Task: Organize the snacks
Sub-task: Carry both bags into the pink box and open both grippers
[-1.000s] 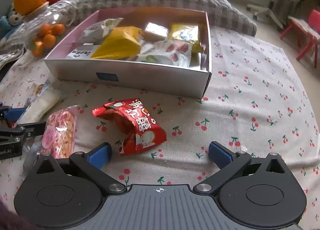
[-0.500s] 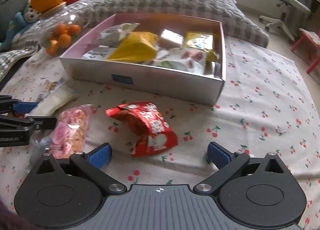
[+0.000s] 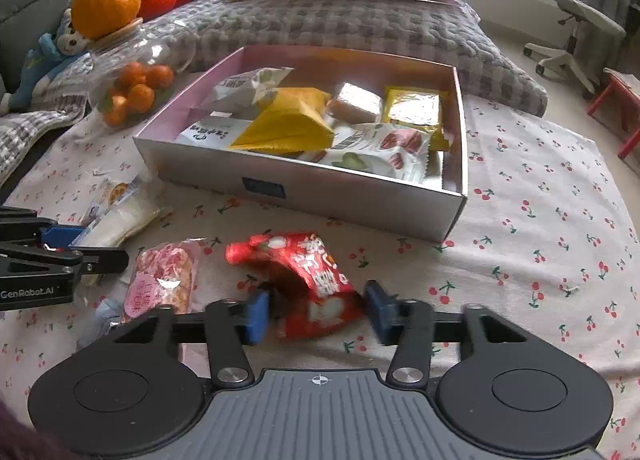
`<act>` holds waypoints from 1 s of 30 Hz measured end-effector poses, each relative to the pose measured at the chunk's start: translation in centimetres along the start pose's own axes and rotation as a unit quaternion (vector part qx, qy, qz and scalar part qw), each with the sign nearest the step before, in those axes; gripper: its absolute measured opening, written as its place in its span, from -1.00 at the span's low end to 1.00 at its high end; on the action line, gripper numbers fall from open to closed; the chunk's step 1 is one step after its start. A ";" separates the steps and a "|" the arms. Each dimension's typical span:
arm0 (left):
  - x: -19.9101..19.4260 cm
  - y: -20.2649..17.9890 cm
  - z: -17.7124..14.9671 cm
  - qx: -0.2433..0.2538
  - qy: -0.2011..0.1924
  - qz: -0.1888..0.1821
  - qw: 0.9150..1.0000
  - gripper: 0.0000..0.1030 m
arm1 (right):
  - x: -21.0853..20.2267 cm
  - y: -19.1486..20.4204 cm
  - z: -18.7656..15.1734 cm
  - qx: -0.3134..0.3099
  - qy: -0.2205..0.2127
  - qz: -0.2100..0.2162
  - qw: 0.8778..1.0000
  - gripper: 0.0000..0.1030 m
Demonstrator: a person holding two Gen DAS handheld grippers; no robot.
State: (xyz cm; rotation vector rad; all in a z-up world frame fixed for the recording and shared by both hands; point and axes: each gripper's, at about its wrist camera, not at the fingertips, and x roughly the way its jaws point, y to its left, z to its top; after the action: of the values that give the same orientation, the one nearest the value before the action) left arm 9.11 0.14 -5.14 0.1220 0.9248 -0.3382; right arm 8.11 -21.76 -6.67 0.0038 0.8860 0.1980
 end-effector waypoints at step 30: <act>-0.5 -1.4 1.0 0.028 0.011 -0.009 1.000 -0.34 | -3.5 -2.1 1.9 0.108 0.014 0.040 0.993 -0.16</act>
State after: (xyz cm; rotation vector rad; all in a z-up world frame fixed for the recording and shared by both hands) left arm 9.13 -1.28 -4.07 0.1689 0.9380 -0.3796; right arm 7.80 -24.27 -2.96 0.2389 0.9332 0.1774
